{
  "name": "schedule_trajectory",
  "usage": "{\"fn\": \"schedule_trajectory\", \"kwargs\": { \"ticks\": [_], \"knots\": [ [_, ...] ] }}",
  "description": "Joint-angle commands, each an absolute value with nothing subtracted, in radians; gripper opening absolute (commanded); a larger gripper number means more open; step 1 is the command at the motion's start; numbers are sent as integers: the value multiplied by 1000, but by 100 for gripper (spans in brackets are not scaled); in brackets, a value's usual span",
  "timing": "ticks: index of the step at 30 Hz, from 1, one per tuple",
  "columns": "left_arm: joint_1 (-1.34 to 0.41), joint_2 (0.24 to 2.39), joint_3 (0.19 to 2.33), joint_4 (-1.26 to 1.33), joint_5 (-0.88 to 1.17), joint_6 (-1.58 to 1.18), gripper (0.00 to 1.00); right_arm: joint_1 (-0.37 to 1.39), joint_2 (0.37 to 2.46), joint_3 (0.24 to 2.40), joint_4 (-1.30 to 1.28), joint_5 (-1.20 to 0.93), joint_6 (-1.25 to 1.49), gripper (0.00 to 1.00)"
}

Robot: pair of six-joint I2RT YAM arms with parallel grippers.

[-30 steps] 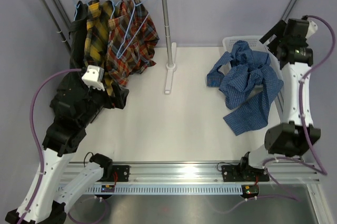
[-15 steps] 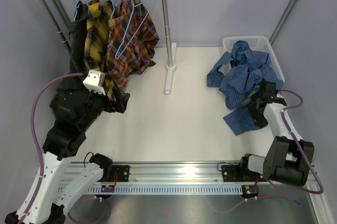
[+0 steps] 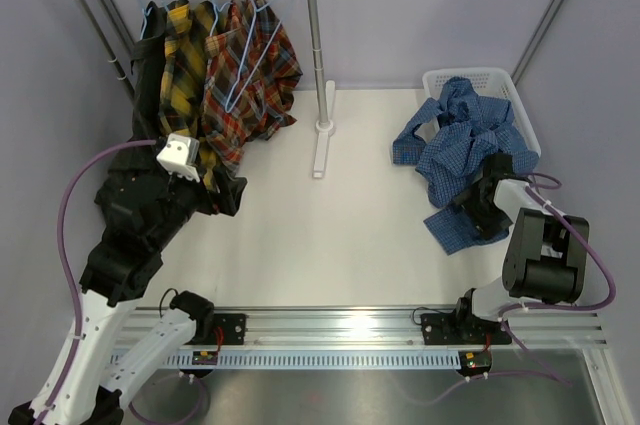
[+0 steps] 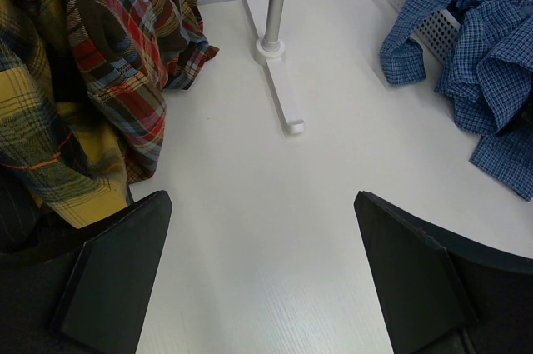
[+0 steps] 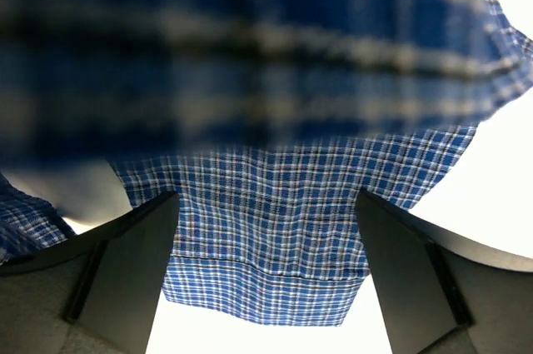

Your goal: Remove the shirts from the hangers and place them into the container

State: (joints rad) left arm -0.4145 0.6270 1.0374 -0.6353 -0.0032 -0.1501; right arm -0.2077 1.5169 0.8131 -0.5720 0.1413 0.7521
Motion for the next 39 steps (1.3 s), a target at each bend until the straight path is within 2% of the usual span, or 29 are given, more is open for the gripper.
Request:
{"fn": "schedule_trajectory", "kwargs": {
  "ticks": [1,2,4,5,6,8,9,14,17,19,24,28,32,39],
  "knots": [
    [-420,618,1039,-607,6,-132,99,-207,1545,822,-523,150,761,90],
    [-420,618,1039,-607,5,-130,99,-207,1557,812,-509,144,762,72],
    [-420,618,1039,-609,5,-132,99,-207,1566,801,-493,135,768,54],
    [-420,618,1039,-609,5,-132,99,-207,1572,790,-486,133,772,33],
    [-420,618,1040,-611,5,-132,99,-207,1575,785,-479,133,772,22],
    [-420,618,1045,-611,5,-130,99,-207,1575,781,-482,141,772,5],
    [-420,620,1046,-612,3,-129,99,-207,1566,781,-497,146,772,0],
    [-420,627,1051,-617,5,-127,99,-206,1326,845,-606,228,720,0],
    [-420,637,1054,-617,5,-126,99,-206,1205,1010,-660,218,654,0],
    [-420,641,1057,-617,3,-126,99,-207,1196,1178,-666,203,594,0],
    [-420,647,1058,-618,-28,-117,99,-207,1380,1550,-674,167,477,0],
    [-420,649,1061,-620,-38,-117,99,-207,1528,1669,-563,88,451,0],
    [-420,655,1068,-620,-44,-121,99,-207,1774,1859,-546,14,463,0],
    [-420,649,1068,-629,-60,-127,99,-209,2057,1944,-595,-29,529,0]
  ]
}}
